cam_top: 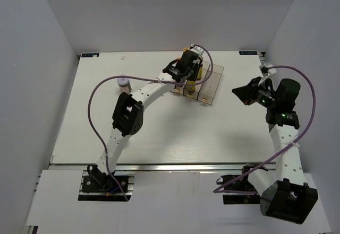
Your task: Organize the condiment bottles
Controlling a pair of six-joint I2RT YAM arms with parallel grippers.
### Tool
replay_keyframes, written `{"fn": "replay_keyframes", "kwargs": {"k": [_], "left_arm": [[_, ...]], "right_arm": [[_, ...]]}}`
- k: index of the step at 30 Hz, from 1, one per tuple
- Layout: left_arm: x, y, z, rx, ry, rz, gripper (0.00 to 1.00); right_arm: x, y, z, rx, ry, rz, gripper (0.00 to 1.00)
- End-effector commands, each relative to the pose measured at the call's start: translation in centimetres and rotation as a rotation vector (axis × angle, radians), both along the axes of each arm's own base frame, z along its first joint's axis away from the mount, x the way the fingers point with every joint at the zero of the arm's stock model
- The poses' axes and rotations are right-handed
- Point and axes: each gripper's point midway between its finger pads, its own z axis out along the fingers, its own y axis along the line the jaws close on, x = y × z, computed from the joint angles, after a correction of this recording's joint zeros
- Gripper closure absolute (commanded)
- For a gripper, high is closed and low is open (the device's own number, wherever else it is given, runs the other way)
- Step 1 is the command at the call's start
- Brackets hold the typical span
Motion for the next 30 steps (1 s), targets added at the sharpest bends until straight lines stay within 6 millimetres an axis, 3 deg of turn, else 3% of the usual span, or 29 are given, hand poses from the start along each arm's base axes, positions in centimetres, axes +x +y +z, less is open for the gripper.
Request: {"fn": "replay_keyframes", "kwargs": {"k": [1, 2, 5, 8, 12, 14, 15, 18, 19, 20, 21, 22, 23, 24, 25, 26, 27, 28, 29, 30], "left_arm": [[0.8, -0.4, 6.4, -0.093, -0.109, 0.016, 0.64], [0.8, -0.4, 6.6, -0.095, -0.111, 0.015, 0.45], [0.6, -0.5, 7.4, -0.107, -0.115, 0.015, 0.23], [0.2, -0.4, 8.5, -0.117, -0.12, 0.01, 0.18], [-1.1, -0.2, 12.9, -0.16, -0.171, -0.004, 0.07], [-2.1, -0.2, 14.7, -0.175, -0.186, -0.017, 0.06], [-2.8, 0.0, 16.5, -0.194, -0.206, -0.025, 0.07], [-4.8, 0.0, 19.3, -0.225, -0.227, -0.059, 0.08], [-6.2, 0.5, 21.3, -0.248, -0.247, -0.071, 0.13], [-7.0, 0.8, 22.4, -0.263, -0.258, -0.088, 0.18], [-7.8, 1.5, 23.5, -0.275, -0.268, -0.09, 0.25], [-9.3, 3.0, 24.9, -0.291, -0.283, -0.09, 0.58], [-10.0, 4.3, 25.5, -0.289, -0.293, -0.063, 0.76], [-10.9, 5.5, 25.7, -0.292, -0.297, -0.05, 0.9], [-11.7, 6.9, 26.2, -0.293, -0.314, -0.028, 1.0], [-13.5, 10.1, 25.9, -0.27, -0.327, 0.025, 1.0], [-14.3, 11.9, 25.7, -0.261, -0.337, 0.056, 1.0], [-15.0, 14.0, 25.2, -0.243, -0.339, 0.096, 1.0], [-16.7, 17.6, 24.4, -0.222, -0.349, 0.159, 0.98], [-17.4, 19.7, 23.8, -0.209, -0.353, 0.207, 0.87]], "right_arm": [[-0.2, 0.1, 0.3, 0.005, -0.017, 0.012, 0.92], [-0.2, 0.1, 0.3, 0.005, -0.017, 0.013, 0.92], [-0.3, 0.1, 0.3, 0.004, -0.017, 0.014, 0.89], [-0.3, 0.2, 0.2, 0.0, -0.022, 0.024, 0.82], [-0.9, 0.8, 0.0, -0.022, -0.055, 0.086, 0.55], [-1.5, 1.3, 0.0, -0.034, -0.085, 0.148, 0.48], [-1.8, 1.5, 0.0, -0.05, -0.107, 0.171, 0.47], [-2.8, 2.3, 0.2, -0.069, -0.165, 0.262, 0.5], [-3.2, 2.5, 0.1, -0.067, -0.177, 0.29, 0.54], [-4.1, 3.2, 0.4, -0.067, -0.217, 0.361, 0.73], [-4.7, 3.7, 0.5, -0.069, -0.241, 0.403, 0.81], [-5.5, 5.1, 0.5, -0.083, -0.267, 0.462, 0.9], [-6.0, 6.1, 0.2, -0.109, -0.284, 0.494, 0.99], [-8.3, 9.3, -0.2, -0.167, -0.363, 0.634, 0.99], [-8.2, 10.5, -0.7, -0.24, -0.394, 0.625, 0.97], [-8.9, 11.8, -1.1, -0.279, -0.448, 0.645, 0.84], [-11.8, 15.2, -1.5, -0.29, -0.508, 0.777, 0.73], [-11.6, 16.3, -2.1, -0.349, -0.527, 0.757, 0.6], [-11.7, 17.9, -2.6, -0.371, -0.531, 0.782, 0.4], [-13.9, 20.4, -3.0, -0.375, -0.538, 0.87, 0.34]]}}
